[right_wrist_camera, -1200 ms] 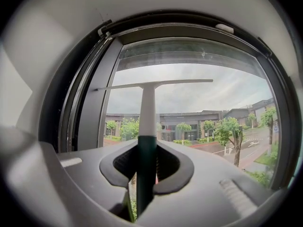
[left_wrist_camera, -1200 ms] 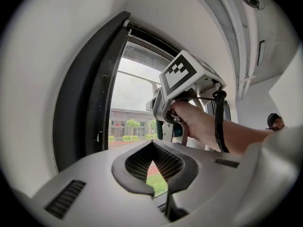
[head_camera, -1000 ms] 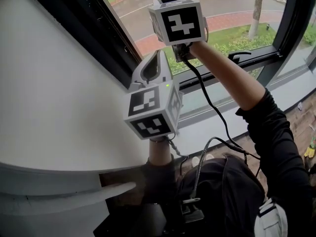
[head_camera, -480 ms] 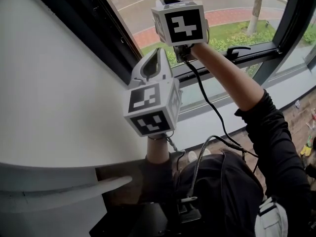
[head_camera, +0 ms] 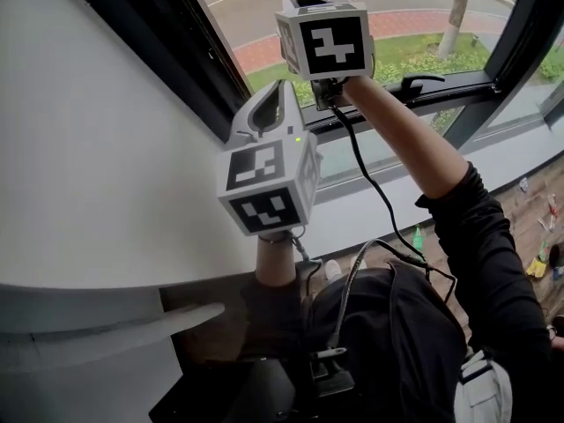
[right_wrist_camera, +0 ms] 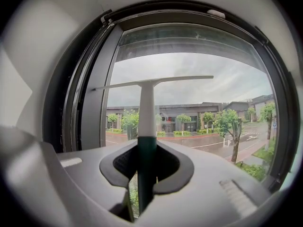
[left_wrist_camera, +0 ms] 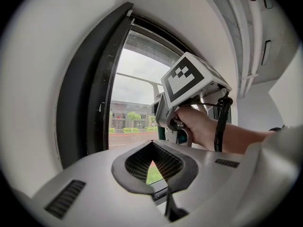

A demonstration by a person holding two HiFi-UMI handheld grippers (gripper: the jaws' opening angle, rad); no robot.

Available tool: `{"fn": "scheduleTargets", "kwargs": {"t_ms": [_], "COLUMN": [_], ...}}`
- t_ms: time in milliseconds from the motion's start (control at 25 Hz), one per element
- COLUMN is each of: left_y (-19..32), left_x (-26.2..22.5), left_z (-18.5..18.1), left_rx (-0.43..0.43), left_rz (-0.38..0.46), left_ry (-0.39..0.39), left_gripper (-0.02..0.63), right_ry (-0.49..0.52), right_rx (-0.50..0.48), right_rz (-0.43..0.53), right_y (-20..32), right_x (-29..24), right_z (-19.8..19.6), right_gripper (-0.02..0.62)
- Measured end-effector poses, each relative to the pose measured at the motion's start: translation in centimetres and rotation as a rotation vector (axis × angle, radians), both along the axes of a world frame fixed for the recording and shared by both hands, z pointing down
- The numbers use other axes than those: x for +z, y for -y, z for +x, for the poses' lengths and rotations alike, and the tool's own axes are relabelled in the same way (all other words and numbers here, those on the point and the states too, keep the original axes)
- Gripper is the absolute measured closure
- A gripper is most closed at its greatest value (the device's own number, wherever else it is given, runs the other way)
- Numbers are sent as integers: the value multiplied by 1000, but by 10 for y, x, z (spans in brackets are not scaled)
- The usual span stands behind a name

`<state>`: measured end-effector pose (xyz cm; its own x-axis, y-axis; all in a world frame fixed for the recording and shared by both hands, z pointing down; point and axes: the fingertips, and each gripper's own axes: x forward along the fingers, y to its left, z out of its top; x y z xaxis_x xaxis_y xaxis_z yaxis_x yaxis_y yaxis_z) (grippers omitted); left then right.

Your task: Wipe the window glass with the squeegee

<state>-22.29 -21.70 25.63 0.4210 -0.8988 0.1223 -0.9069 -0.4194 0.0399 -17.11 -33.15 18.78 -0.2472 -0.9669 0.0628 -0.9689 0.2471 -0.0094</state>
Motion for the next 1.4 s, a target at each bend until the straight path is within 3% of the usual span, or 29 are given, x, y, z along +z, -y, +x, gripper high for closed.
{"fn": "scheduleTargets", "kwargs": {"t_ms": [1400], "left_y": [-1], "left_x": [75], "left_z": [-24], "left_rx": [-76], "left_rz": [-137], "left_ry": [-13], "left_gripper": [606], "right_ry": [19], "right_rx": [-10], "right_rz": [-162], "right_y": [1], "right_x": [104], "right_z": [-4], "right_gripper": [540]}}
